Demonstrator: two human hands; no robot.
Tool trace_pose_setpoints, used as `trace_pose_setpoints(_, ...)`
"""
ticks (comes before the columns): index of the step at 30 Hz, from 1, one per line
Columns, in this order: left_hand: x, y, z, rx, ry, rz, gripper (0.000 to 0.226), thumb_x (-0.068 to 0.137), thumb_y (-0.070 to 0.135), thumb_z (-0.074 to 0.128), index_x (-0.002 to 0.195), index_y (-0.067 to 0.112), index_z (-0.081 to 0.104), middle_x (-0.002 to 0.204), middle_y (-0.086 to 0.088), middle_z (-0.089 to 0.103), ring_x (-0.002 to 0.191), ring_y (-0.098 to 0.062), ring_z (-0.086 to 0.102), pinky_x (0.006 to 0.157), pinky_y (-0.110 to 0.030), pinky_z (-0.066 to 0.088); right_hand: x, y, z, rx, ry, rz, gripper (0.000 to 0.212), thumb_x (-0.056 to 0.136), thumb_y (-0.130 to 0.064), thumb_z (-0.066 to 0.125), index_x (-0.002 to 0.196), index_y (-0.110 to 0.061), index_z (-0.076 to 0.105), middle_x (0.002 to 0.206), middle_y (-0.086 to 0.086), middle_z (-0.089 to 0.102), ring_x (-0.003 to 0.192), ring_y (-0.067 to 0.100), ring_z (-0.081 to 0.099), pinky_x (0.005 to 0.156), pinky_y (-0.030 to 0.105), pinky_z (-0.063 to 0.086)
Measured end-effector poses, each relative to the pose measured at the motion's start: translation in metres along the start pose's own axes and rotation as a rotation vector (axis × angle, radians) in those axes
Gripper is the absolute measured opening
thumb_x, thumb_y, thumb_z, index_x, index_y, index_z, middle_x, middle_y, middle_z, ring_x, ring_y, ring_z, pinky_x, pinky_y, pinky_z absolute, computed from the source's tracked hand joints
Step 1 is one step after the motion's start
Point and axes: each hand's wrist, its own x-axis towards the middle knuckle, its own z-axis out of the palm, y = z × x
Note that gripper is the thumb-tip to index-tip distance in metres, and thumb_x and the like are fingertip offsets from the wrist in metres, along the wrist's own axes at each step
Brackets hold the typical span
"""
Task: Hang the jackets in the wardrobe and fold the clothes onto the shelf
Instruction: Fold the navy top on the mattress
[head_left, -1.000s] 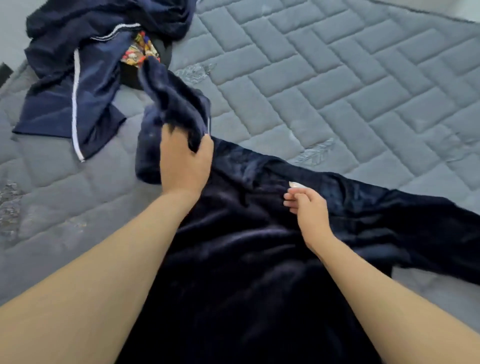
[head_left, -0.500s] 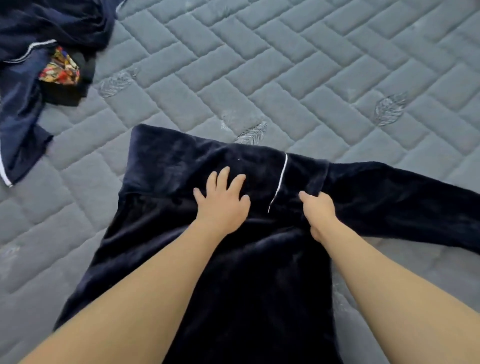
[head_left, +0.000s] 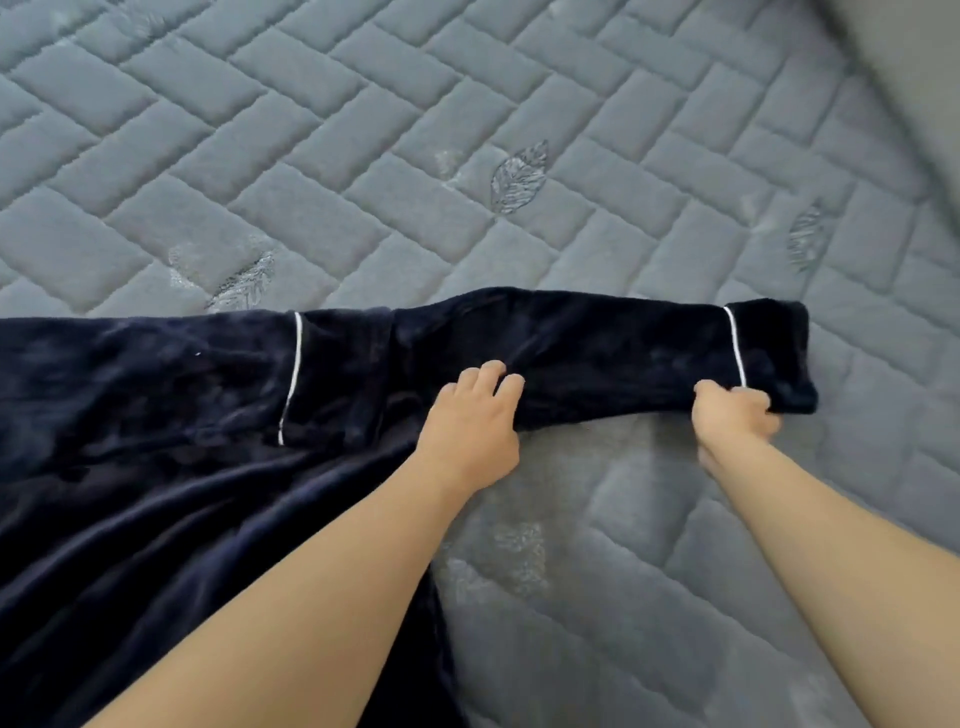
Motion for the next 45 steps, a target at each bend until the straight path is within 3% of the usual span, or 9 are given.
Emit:
trace_pose_setpoints(8,0.073,0.149,0.046,0.133,-0.258,0.155,0.072,0.092,0.027,0.053,0.153,0.02,0.017,0.152,-0.005,0.03,0.135,-0.033,0.03,0.113,-0.051,0.027,0.109,0.013,-0.072,0.537,-0.305,0.256,0.047,0.094,-0.028,0.058,0.139,-0.018,0.047,0.135,0.004,0.055,0.111,0.022,0.057,0.092,0.037,0.043)
trace_pose_setpoints(12,0.095,0.182,0.061,0.256,-0.256,0.073,0.061,0.093,0.035,0.055,0.145,0.015,0.03,0.131,-0.007,0.044,0.104,-0.034,0.049,0.085,-0.041,0.042,0.131,0.004,-0.073,0.522,-0.371,0.162,0.042,0.091,-0.027,0.065,0.129,-0.011,0.055,0.118,0.007,0.063,0.101,0.024,0.061,0.081,0.037,0.049)
trace_pose_setpoints(17,0.116,0.198,0.06,0.522,-0.139,0.162,0.026,0.099,0.021,0.052,0.124,0.015,0.052,0.092,0.001,0.035,0.055,-0.017,0.023,0.045,-0.029,0.023,0.15,0.014,-0.065,0.336,-0.383,0.087,0.014,0.089,-0.016,0.068,0.098,-0.01,0.06,0.074,0.003,0.052,0.062,0.014,0.046,0.057,0.028,0.041)
trace_pose_setpoints(22,0.115,0.198,0.064,0.613,-0.08,0.137,0.017,0.094,0.029,0.061,0.11,0.025,0.06,0.086,0.003,0.031,0.053,-0.017,0.014,0.043,-0.029,0.016,0.157,0.018,-0.061,0.336,-0.377,0.074,0.011,0.089,-0.017,0.067,0.095,-0.014,0.058,0.075,0.0,0.052,0.064,0.013,0.046,0.059,0.029,0.042)
trace_pose_setpoints(28,0.112,0.186,0.07,-0.185,0.072,-0.129,0.014,0.099,0.023,0.044,0.088,0.015,0.047,0.09,0.004,0.051,0.08,-0.018,0.048,0.064,-0.029,0.033,0.135,0.012,-0.057,0.6,-0.512,0.053,0.007,0.084,-0.017,0.067,0.09,-0.019,0.066,0.09,0.001,0.07,0.081,0.016,0.065,0.073,0.031,0.053)
trace_pose_setpoints(33,0.089,0.136,0.041,-1.384,0.007,-0.589,0.013,0.099,0.022,0.05,0.087,0.018,0.052,0.079,0.001,0.054,0.072,-0.013,0.049,0.066,-0.029,0.047,0.07,-0.016,-0.033,0.796,-0.652,0.087,0.031,0.08,-0.014,0.067,0.111,-0.009,0.066,0.092,0.006,0.072,0.084,0.021,0.067,0.068,0.03,0.055)
trace_pose_setpoints(36,0.063,0.098,0.029,-1.506,0.013,-0.657,0.012,0.102,0.023,0.048,0.095,0.015,0.054,0.095,-0.004,0.066,0.083,-0.016,0.066,0.079,-0.027,0.058,0.013,-0.045,-0.01,0.743,-0.714,0.024,0.043,0.08,-0.016,0.066,0.121,-0.004,0.061,0.104,0.013,0.069,0.091,0.026,0.063,0.085,0.039,0.053)
trace_pose_setpoints(41,0.012,0.016,-0.003,-1.611,0.2,-0.784,0.012,0.104,0.024,0.046,0.099,0.017,0.054,0.105,-0.006,0.068,0.09,-0.022,0.069,0.087,-0.034,0.057,-0.11,-0.097,0.037,0.656,-0.92,-0.179,0.005,0.083,-0.011,0.062,0.086,-0.014,0.06,0.074,0.006,0.064,0.07,0.022,0.06,0.071,0.034,0.047)
trace_pose_setpoints(45,-0.038,-0.07,-0.042,-1.783,0.346,-0.844,0.016,0.104,0.026,0.046,0.109,0.015,0.056,0.116,-0.006,0.069,0.103,-0.026,0.07,0.09,-0.036,0.056,-0.231,-0.125,0.086,0.511,-1.11,-0.411,0.013,0.084,-0.012,0.062,0.076,-0.014,0.053,0.074,0.009,0.057,0.077,0.024,0.055,0.075,0.039,0.043)
